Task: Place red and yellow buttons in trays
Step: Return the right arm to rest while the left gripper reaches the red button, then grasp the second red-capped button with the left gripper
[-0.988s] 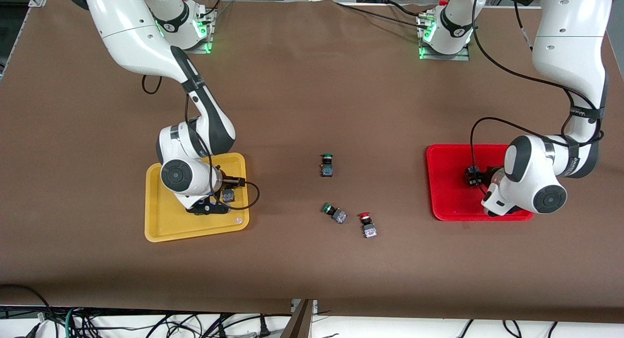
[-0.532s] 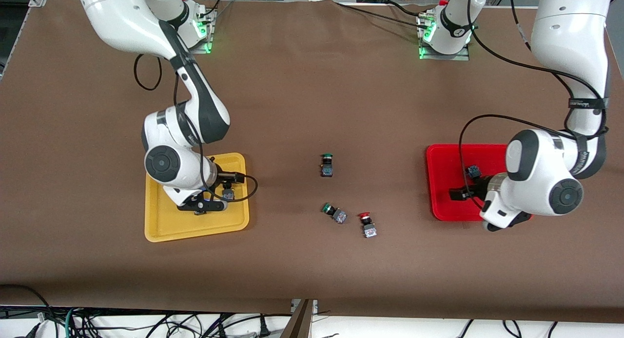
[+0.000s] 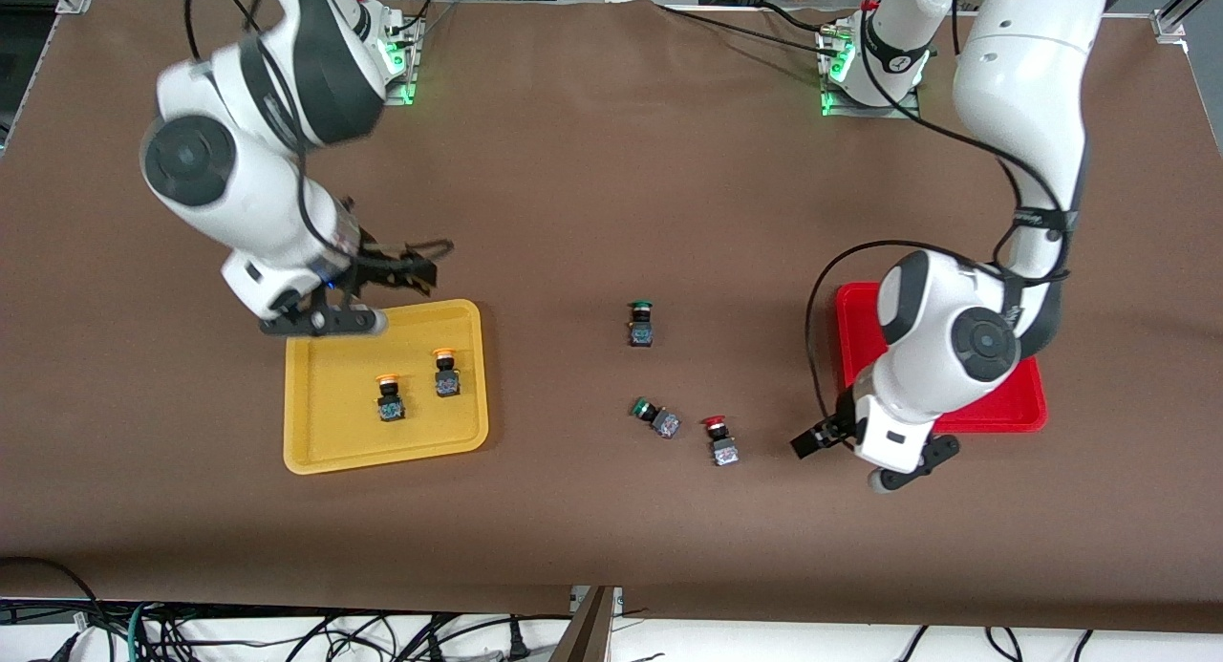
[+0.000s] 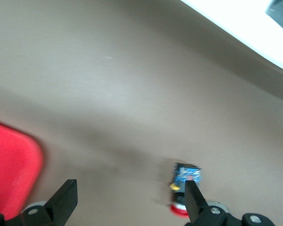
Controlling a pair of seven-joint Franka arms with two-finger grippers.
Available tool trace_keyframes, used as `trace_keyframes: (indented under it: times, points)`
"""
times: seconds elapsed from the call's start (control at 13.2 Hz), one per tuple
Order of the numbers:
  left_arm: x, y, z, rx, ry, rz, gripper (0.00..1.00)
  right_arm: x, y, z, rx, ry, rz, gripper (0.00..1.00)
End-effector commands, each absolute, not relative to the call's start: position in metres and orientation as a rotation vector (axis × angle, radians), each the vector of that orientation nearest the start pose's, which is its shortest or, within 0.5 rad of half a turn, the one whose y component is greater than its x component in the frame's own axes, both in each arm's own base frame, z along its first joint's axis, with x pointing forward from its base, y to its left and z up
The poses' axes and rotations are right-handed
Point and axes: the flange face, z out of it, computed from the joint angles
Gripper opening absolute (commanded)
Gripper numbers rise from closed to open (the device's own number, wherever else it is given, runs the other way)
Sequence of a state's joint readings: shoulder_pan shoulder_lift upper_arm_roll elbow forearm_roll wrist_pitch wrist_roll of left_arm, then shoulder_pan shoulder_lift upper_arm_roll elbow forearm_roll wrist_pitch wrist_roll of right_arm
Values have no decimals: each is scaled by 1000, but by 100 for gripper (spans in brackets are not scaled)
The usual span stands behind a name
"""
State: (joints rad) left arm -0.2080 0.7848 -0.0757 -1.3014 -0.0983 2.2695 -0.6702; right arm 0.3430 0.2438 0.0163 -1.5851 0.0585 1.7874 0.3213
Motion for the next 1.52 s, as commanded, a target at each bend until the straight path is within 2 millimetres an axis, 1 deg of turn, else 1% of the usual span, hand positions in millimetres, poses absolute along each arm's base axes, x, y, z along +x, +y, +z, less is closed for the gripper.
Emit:
trace_keyframes:
  times: [0.0,0.08,0.15,0.23,0.3,0.46,0.53,0.68,0.76,0.84,0.91,0.99,1.06,1.14,1.22,1.29,1.37,1.44]
  points:
    - [764,-239,253,-3292,-762,-246,100,554,188,500,-3114,-104,93,99]
    - [764,-253,243,-3302,-734,-246,100,552,178,511,-3110,-107,79,99]
    - [760,-262,235,-3300,-704,-232,100,551,166,522,-3106,-117,69,99]
    - [755,-271,224,-3299,-683,-210,100,549,162,530,-3103,-137,78,99]
    - [752,-279,219,-3300,-660,-214,100,548,154,538,-3104,-132,82,99]
    - [746,-299,207,-3319,-629,-261,100,549,144,541,-3103,-159,76,99]
    - [741,-306,193,-3314,-600,-239,100,550,141,542,-3103,-169,72,99]
    - [736,-308,185,-3303,-521,-226,99,550,140,541,-3105,-165,74,99]
    - [733,-313,183,-3302,-508,-214,93,553,131,539,-3106,-141,79,99]
    - [729,-321,181,-3302,-488,-204,84,553,129,538,-3104,-162,83,99]
    - [725,-322,174,-3297,-483,-186,80,554,121,539,-3101,-169,83,99]
    - [723,-323,171,-3295,-477,-177,67,554,118,539,-3100,-162,99,99]
    - [724,-321,173,-3297,-483,-175,54,553,118,540,-3099,-163,97,99]
    - [724,-320,174,-3297,-488,-177,44,553,117,541,-3099,-160,95,99]
    - [723,-321,172,-3294,-491,-173,30,552,117,544,-3099,-160,88,99]
    - [723,-320,172,-3294,-495,-170,27,552,118,545,-3099,-160,85,99]
    - [725,-319,178,-3300,-505,-180,23,552,118,545,-3099,-163,85,99]
    - [731,-312,191,-3306,-526,-199,22,552,118,545,-3099,-163,83,99]
